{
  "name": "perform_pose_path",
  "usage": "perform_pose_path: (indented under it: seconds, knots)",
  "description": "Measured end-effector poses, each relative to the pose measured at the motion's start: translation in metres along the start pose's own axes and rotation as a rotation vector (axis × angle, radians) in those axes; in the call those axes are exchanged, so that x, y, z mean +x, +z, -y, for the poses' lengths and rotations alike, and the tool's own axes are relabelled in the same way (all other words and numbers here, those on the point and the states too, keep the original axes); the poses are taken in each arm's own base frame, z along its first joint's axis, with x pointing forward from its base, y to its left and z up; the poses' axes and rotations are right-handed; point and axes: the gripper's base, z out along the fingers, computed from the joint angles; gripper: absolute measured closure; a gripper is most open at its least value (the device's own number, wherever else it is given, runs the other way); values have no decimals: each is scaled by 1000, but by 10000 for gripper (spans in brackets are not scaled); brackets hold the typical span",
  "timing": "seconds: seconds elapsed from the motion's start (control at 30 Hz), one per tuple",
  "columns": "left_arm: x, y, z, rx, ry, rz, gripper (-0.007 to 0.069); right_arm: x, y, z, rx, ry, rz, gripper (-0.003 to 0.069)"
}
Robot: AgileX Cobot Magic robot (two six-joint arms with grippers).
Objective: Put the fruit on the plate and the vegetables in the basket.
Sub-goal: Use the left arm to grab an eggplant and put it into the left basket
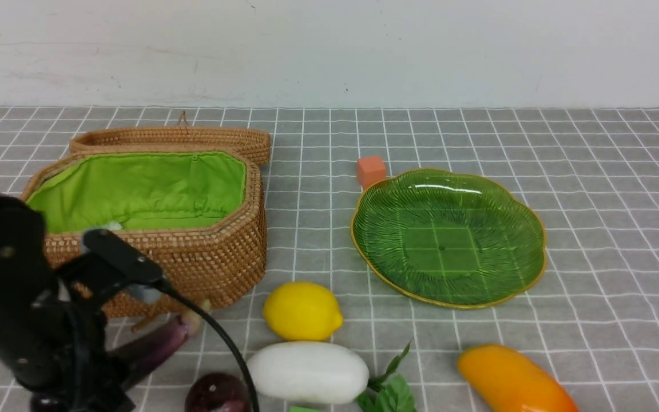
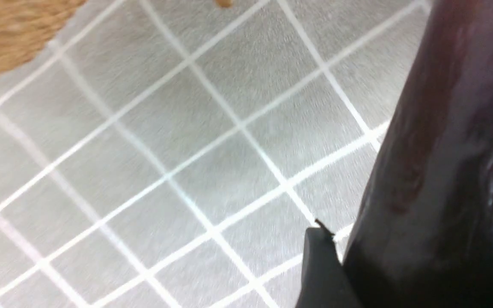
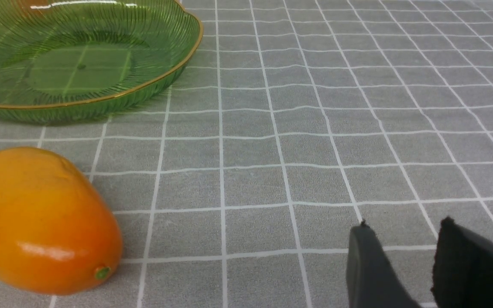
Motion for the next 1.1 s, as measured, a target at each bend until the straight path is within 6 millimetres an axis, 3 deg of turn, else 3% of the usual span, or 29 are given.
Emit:
perform_pose_path:
  seconds: [0.17, 0.3, 0.5, 0.67, 0.7, 0.83, 0.97, 1.1]
  knots:
    - [4, -45, -2, -62, -10, 187, 219, 0, 0, 0, 0, 0, 0, 419]
    - [-12, -83, -11, -152, -11, 387, 219, 0, 0, 0, 0, 0, 0, 419]
    - [-47, -103, -30, -276, 43, 443, 219, 0, 0, 0, 0, 0, 0, 419]
    - [-92, -85, -52, -365, 124, 354, 219, 0, 0, 0, 0, 0, 0, 419]
    - [-93, -86, -53, -367, 125, 358, 219, 0, 0, 0, 0, 0, 0, 419]
    - [-123, -49, -61, -346, 209, 271, 219, 0, 0, 0, 0, 0, 0, 419]
    - [-127, -23, -70, -267, 214, 230, 219, 0, 0, 0, 0, 0, 0, 419]
    - [-121, -10, -89, -197, 191, 218, 219, 0, 0, 0, 0, 0, 0, 419]
